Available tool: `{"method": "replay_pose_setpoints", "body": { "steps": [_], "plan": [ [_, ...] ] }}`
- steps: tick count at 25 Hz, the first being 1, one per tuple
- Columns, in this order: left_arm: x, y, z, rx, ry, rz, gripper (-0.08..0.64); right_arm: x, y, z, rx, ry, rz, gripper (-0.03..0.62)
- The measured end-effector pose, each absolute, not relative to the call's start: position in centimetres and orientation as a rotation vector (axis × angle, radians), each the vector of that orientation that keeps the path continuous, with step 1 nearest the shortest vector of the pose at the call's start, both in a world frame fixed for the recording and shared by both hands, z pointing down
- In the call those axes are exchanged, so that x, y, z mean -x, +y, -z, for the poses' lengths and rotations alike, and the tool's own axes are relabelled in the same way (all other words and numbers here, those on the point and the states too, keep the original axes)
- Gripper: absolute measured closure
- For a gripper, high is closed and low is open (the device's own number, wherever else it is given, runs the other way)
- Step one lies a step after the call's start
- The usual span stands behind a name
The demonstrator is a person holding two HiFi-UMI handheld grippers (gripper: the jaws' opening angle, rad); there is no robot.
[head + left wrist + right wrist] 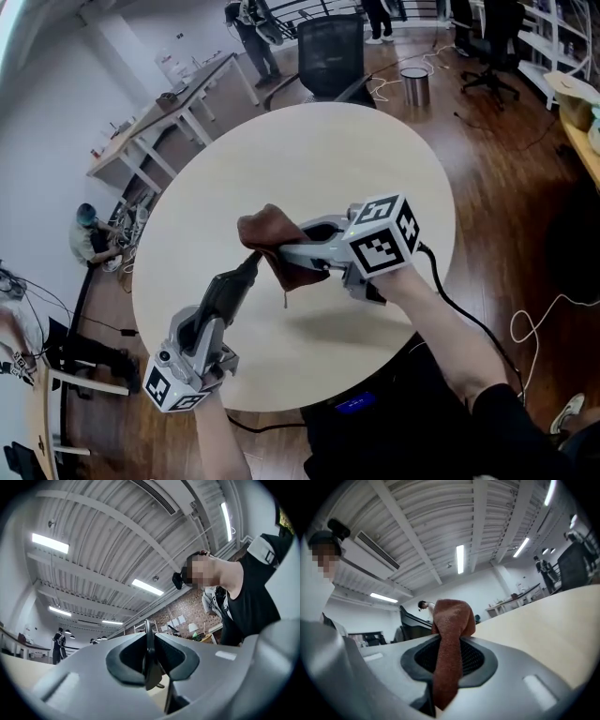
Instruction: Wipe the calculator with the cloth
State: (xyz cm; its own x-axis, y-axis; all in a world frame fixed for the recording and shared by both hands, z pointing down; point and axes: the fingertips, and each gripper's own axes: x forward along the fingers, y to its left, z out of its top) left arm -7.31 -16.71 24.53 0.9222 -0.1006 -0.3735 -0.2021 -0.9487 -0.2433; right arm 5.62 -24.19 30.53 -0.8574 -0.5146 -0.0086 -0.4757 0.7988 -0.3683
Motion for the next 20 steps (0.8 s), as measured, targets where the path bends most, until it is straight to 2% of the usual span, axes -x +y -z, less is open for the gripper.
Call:
{"method": "replay_pose_setpoints", "body": {
  "steps": [4, 10, 15, 20],
  "plan": [
    [8.8, -17.3, -24.5, 2.826, 0.229, -0.567, 0.502, -7.4, -24.3, -29.2, 0.911, 2.816, 0.499, 0.509],
    [6.0, -16.8, -24.7, 2.835, 0.172, -0.532, 0.502, -3.5, -18.3, -21.3, 0.524, 2.867, 0.284, 0.509],
    [7.4, -15.9, -24.1, 2.863, 0.101, -0.645, 0.5, -3.6, -19.9, -24.0, 0.681, 2.911, 0.318, 0.509],
    [8.9, -16.6, -23.8, 2.932, 0.095, -0.814, 0.499, -5.2, -23.2, -29.2, 0.829, 2.895, 0.492, 0.509]
  ]
}}
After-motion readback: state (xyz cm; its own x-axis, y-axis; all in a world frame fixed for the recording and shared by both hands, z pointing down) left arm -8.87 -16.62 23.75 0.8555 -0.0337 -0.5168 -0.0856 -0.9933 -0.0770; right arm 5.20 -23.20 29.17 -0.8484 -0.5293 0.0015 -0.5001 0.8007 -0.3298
